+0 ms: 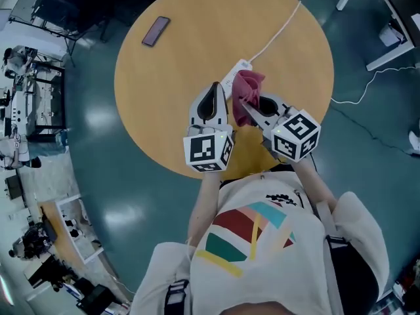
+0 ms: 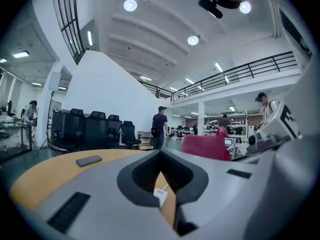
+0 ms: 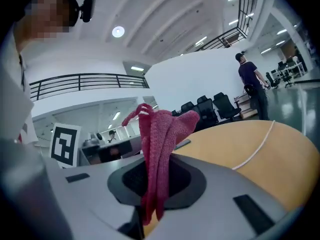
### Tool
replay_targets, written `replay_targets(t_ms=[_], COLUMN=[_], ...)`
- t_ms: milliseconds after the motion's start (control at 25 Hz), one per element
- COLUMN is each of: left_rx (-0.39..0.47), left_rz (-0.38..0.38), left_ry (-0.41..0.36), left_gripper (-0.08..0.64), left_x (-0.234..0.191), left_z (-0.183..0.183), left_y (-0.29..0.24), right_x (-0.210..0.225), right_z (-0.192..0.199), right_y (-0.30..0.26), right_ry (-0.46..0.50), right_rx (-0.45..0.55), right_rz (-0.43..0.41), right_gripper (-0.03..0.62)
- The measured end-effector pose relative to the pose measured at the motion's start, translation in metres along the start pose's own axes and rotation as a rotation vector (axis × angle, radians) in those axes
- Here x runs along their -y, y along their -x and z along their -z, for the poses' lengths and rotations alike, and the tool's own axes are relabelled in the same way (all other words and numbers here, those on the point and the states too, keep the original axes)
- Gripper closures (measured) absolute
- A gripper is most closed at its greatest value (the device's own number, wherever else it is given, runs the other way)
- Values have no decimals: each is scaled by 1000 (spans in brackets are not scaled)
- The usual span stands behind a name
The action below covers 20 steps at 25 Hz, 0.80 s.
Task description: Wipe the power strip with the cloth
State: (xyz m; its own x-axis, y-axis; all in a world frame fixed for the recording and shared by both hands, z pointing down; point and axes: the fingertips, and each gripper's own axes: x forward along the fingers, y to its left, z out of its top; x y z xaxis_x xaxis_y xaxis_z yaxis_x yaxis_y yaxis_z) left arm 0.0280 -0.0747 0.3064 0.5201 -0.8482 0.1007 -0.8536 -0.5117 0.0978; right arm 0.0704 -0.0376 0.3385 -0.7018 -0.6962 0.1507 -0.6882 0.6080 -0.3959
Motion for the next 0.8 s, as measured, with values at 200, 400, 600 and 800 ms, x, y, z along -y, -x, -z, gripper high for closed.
replay_targets(t_ms=[200,400,600,800], left_rx=[-9,-9,2,16], left_rz=[9,-1,-23,-41], left_ry=[-12,-15,-12,-13], left_gripper=[518,518,518,518], left_x=[26,50,62,52], left_z=[9,15,8,6], left_y=[3,12,18,34], right_x=[-8,-2,1,-15], right_z=[5,7,-2,5], right_y=[28,53,71,69], right_ry=[44,61,196,248], right_rx=[23,31,5,-15], right_rz=[10,42,74,66], right_gripper=[554,554,552,554])
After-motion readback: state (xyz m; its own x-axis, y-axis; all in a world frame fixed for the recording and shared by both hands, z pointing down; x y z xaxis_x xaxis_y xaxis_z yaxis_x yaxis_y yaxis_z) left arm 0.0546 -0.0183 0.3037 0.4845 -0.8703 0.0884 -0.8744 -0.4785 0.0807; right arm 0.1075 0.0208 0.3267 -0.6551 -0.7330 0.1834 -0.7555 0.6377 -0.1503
